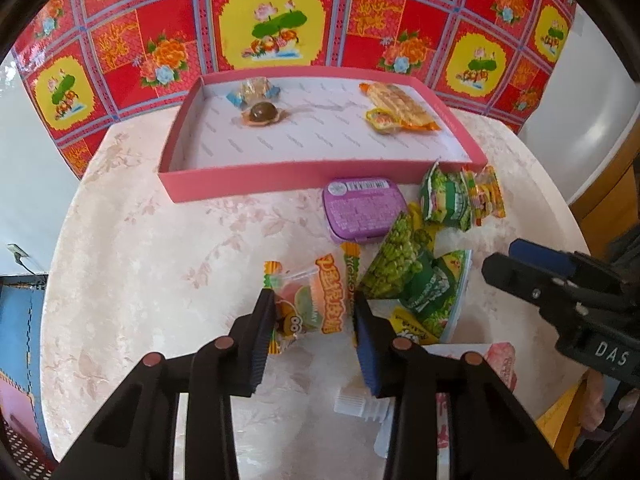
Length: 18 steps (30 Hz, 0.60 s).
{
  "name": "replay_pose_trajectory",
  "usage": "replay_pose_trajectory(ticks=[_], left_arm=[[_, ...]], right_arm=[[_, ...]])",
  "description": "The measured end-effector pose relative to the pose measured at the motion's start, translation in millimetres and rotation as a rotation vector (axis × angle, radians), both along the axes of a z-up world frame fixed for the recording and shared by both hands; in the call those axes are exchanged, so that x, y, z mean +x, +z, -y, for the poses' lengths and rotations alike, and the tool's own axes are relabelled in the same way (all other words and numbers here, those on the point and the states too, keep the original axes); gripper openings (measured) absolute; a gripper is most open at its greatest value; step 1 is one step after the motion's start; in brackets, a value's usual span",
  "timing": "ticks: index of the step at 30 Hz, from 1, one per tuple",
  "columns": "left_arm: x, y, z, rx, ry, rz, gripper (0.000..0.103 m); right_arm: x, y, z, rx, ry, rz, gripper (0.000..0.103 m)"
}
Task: Organize snacks
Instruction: 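Move the left tool to the gummy candy pack while the right tool approaches the green pea snack bag, then grasp the gummy candy pack with the left tool while the right tool grasps the green snack bag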
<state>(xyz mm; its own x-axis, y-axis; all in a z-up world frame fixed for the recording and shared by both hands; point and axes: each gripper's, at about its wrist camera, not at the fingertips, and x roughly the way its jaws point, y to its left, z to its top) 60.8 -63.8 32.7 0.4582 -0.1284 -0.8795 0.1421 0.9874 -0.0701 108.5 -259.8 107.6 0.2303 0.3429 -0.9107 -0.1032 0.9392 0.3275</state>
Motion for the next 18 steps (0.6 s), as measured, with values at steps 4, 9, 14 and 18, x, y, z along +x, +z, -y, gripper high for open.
replay_pose_trajectory(ticks=[4, 9, 14, 18], left_arm=[[0, 6, -8, 0.005, 0.026, 0.024, 0.039], [1, 8, -19, 0.011, 0.058, 0.035, 0.039], [3, 0, -30, 0.029, 0.094, 0.019, 0.039], [4, -7, -36, 0.027, 0.109, 0.000, 0.039]], right_arm=[[0, -1, -4, 0.013, 0.008, -0.007, 0.057], [0, -4, -13, 0.027, 0.028, -0.022, 0.057], [0, -7, -23, 0.028, 0.048, -0.032, 0.057], [1, -10, -27, 0.036, 0.054, -0.036, 0.057]])
